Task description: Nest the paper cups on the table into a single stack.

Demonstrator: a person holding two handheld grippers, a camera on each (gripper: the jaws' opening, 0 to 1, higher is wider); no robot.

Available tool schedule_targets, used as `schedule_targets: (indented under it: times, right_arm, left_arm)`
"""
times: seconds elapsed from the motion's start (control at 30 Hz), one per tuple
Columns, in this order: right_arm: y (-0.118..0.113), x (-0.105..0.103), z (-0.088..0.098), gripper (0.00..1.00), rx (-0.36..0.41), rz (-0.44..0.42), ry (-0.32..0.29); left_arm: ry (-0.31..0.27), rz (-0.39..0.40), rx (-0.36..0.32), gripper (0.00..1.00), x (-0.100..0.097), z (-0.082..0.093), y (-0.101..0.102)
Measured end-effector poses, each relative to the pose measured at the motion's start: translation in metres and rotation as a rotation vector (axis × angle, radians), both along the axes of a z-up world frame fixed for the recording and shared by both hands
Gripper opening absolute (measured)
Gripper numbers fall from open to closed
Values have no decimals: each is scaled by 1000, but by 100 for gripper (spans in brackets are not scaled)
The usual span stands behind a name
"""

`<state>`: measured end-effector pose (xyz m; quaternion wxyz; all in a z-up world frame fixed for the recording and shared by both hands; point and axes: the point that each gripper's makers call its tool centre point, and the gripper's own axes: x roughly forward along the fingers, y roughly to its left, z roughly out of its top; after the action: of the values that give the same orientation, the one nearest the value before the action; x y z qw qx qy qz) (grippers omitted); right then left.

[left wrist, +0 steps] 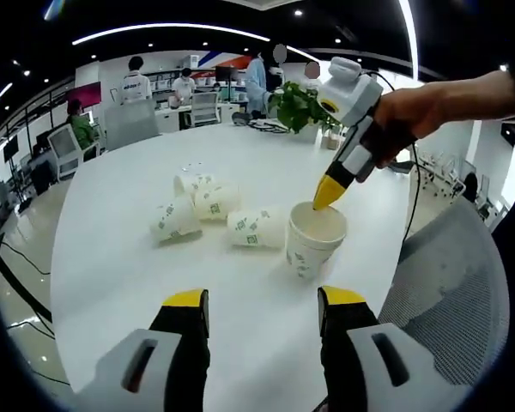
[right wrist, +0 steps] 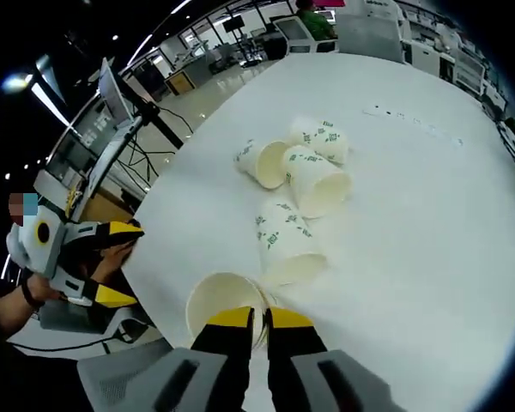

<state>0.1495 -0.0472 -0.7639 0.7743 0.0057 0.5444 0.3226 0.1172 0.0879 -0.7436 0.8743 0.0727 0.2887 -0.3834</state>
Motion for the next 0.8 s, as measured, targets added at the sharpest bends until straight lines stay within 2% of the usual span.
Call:
schedule_targets:
  times: [0.23,0.37,0.67,0.8]
  right_arm:
    - [0,3,7,3,14,-10,-7]
    - [-3,8,11,5,25,-12,-31]
    - [-11,3,15,10,27,-1,-56]
    - [-22,2,22,12,44,-28,-77]
  left_arm:
    - [-3,-3,3,49,0,0,0]
    - [-7,-12,10,49,3,-1,-1]
    - [-29,-56,30,49,18,3,-8]
    - [-38,-88,44,49,29,2,-16]
